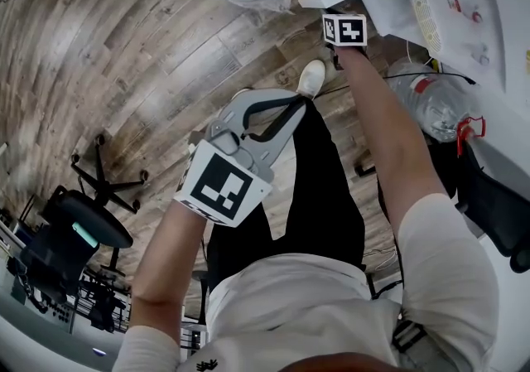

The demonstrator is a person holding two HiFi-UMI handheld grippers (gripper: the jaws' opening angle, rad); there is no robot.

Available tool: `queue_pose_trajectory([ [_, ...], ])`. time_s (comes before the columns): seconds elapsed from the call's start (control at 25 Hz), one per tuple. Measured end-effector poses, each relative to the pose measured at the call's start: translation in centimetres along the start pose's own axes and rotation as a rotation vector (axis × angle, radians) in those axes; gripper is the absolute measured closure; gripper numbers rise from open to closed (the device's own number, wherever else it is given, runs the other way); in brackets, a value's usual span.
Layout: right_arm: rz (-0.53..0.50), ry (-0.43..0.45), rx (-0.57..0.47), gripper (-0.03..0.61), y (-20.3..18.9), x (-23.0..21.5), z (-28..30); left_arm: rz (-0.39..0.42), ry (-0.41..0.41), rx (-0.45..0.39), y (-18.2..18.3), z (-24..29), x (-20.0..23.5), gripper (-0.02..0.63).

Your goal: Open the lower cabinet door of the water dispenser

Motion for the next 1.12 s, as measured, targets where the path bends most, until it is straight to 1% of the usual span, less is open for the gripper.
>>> queue_pose_trajectory([
  [0.08,-0.005,-0.010,0.006,0.552,0.1,-0.1,0.1,0.007,0.004,-0.006,0.0,-0.2,0.3,0.555],
  [0.28,-0.003,-0.026,0.025,0.554,0.4,-0.1,0.2,0.013,0.011,-0.022,0.3,-1.0,0.8,0.555],
  [0.4,0.023,-0.011,0.038,0.551,0.3,0.2,0.1,0.001,0.012,-0.016,0.3,-1.6,0.7,0.555],
  [0.48,0.035,0.005,0.043,0.548,0.2,0.5,-0.2,0.007,0.004,-0.022,0.3,-1.6,0.5,0.555],
  [0.56,0.047,0.007,0.037,0.546,0.2,0.6,-0.6,0.002,-0.004,-0.027,0.5,-1.6,0.3,0.555],
  [0.64,0.056,0.001,0.021,0.546,0.3,0.6,-1.3,0.014,-0.016,-0.036,0.7,-1.7,0.0,0.555],
  [0.76,0.068,0.001,-0.011,0.548,0.6,1.0,-3.1,0.038,-0.038,-0.033,1.3,-2.2,-0.9,0.555],
  [0.88,0.082,-0.002,-0.037,0.549,0.5,1.5,-5.7,0.095,-0.074,-0.048,2.2,-2.7,-1.9,0.555],
  [1.0,0.094,0.003,-0.062,0.554,0.0,2.2,-9.0,0.132,-0.111,-0.052,3.6,-3.3,-3.3,0.555],
  [1.12,0.102,0.008,-0.101,0.572,-0.7,2.9,-13.1,0.156,-0.165,-0.059,5.1,-4.1,-5.3,0.555],
])
Point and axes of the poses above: the fingertips, and each gripper's own axes: z forward along the fingers, x to its left, y out of its top, the point moved 2 cm from there along -z, backward along the fingers, and after that the axes turned 5 degrees about -y, right-handed, at the moved point
